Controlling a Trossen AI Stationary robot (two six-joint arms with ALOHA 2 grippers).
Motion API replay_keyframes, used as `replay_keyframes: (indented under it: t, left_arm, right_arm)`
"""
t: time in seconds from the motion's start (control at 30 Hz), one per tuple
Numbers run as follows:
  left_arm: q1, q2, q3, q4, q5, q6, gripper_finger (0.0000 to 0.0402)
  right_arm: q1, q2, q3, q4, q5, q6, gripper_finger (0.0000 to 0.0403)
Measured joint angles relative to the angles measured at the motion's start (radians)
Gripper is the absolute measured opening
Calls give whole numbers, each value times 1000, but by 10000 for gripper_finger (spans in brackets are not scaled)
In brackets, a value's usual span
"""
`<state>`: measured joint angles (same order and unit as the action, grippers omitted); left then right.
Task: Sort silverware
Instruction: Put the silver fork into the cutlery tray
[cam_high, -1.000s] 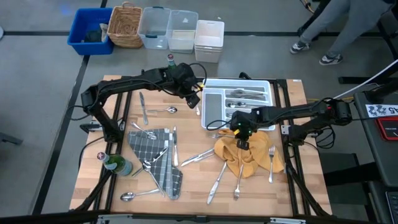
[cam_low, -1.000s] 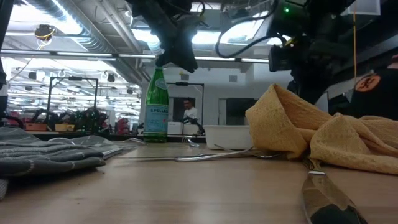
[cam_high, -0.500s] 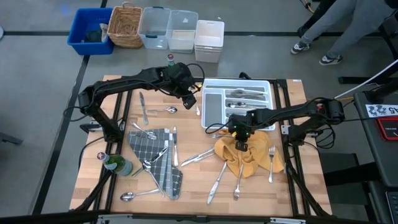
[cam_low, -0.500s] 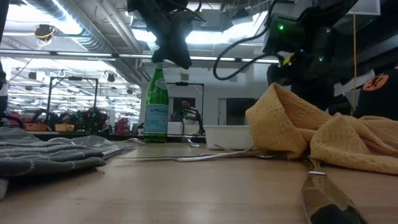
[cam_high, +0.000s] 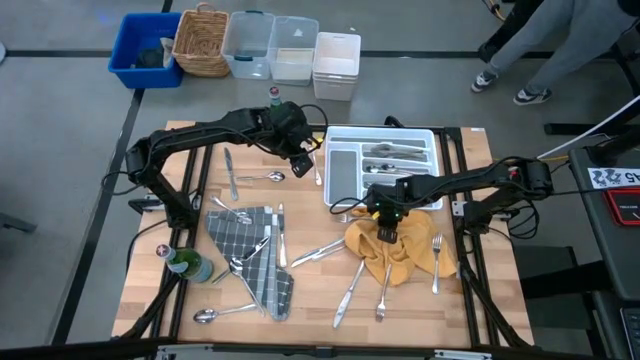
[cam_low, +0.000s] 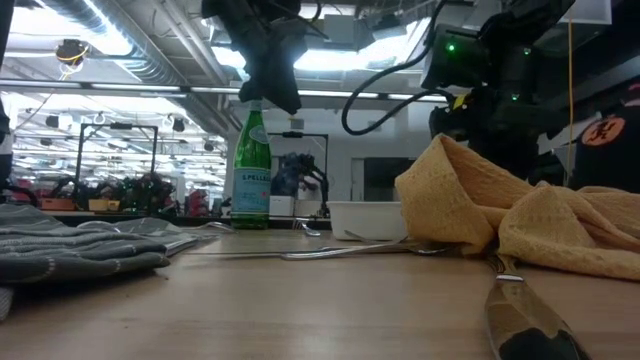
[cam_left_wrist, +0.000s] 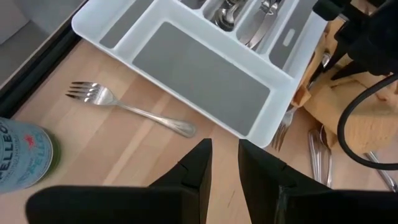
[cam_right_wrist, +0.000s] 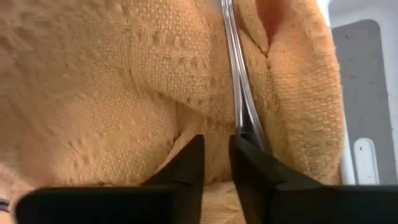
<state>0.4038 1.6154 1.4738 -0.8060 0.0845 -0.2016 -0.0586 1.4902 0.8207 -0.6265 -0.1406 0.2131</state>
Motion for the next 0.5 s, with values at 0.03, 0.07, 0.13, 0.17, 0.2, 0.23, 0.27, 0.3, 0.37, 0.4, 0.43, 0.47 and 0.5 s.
replay_keyframes:
  t: [0.03,0.07,0.13,0.17,0.2,0.23,0.27,0.3,0.37,0.4,0.43,0.47,0.5]
  left_arm:
    - [0,0,0,0,0,0,67]
    - [0,0,0,1,0,0,67]
    - [0,0,0,1,0,0,67]
    - [0,0,0,0,0,0,67]
    - [0,0,0,1,0,0,67]
    - [0,0,0,1,0,0,67]
    - [0,0,0,1,0,0,67]
    - [0,0,0,2,0,0,67]
    - [0,0,0,1,0,0,67]
    - [0,0,0,2,0,0,67]
    - [0,0,0,2,0,0,67]
    - [0,0,0,2,0,0,67]
    - [0,0,0,2,0,0,67]
  right_arm:
    - [0,0,0,0,0,-1,101]
    - [0,0,0,0,5,-1,112]
    - [0,0,0,0,18,-4,131]
    - [0,0,0,0,20,-7,138]
    - [0,0,0,0,20,-10,143]
    - [-1,0,0,0,20,-15,147]
    - [-1,0,0,2,20,-25,149]
    - [-1,0,0,4,18,-37,151]
    - [-1,0,0,18,7,-58,151]
    - [-1,0,0,32,1,-62,151]
    - [-1,0,5,37,-2,-64,151]
    - [-1,0,13,36,-2,-65,152]
    - [-1,0,22,37,-1,-68,152]
